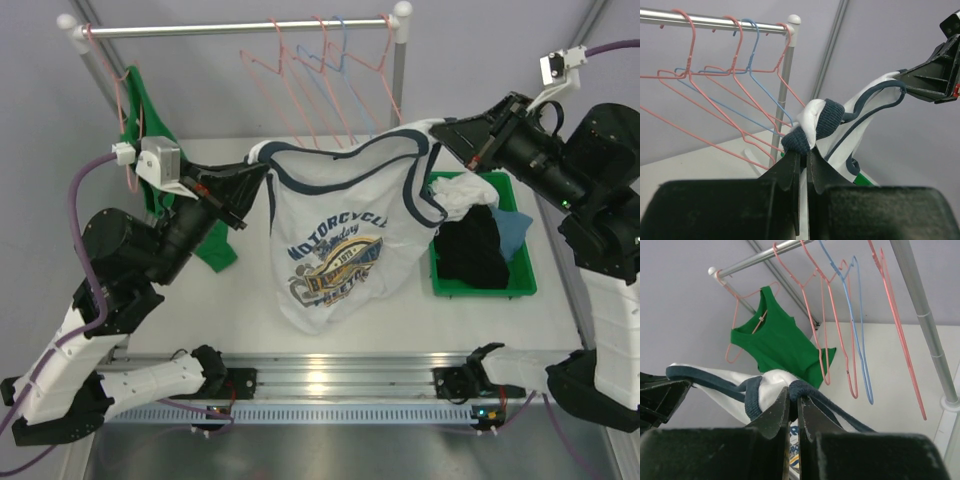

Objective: Place the tank top on the hanger

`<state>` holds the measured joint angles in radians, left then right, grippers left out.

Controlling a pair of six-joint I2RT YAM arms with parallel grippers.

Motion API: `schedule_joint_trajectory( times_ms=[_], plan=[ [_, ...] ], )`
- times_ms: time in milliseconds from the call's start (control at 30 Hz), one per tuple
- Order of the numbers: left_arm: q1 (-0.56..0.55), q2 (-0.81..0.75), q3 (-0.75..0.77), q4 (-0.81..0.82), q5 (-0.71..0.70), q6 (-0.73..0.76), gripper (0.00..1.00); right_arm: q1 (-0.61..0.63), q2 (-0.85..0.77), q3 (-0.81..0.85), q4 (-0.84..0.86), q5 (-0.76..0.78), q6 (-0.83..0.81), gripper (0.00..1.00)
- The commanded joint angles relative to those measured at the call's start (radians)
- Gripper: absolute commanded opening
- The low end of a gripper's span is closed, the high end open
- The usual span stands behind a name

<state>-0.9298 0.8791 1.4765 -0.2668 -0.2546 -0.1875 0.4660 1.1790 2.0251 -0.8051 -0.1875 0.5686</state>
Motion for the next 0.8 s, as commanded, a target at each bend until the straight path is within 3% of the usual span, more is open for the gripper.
schedule_joint_trajectory(
  times_ms=[0,100,367,533,767],
  plan=[
    [0.003,-0.019,-0.017,0.000,-0.037,-0.012,0.00,-0.007,-0.004,0.005,0.038,-0.024,-0.003,0.00],
    [0.005,-0.066,-0.132,-0.008,-0.034,-0.072,0.00,-0.006,-0.065,-0.149,0.055,-0.009,0.002,0.00],
    [0.003,-0.201,-0.540,0.000,0.021,-0.335,0.00,-0.006,-0.357,-0.852,0.138,0.014,0.077,0.00],
    [0.003,-0.203,-0.856,0.133,0.078,-0.518,0.00,-0.006,-0.438,-1.239,0.250,-0.020,0.151,0.00],
    [0.003,-0.053,-1.013,0.259,0.069,-0.581,0.00,-0.004,-0.326,-1.444,0.426,0.002,0.171,0.00]
  ],
)
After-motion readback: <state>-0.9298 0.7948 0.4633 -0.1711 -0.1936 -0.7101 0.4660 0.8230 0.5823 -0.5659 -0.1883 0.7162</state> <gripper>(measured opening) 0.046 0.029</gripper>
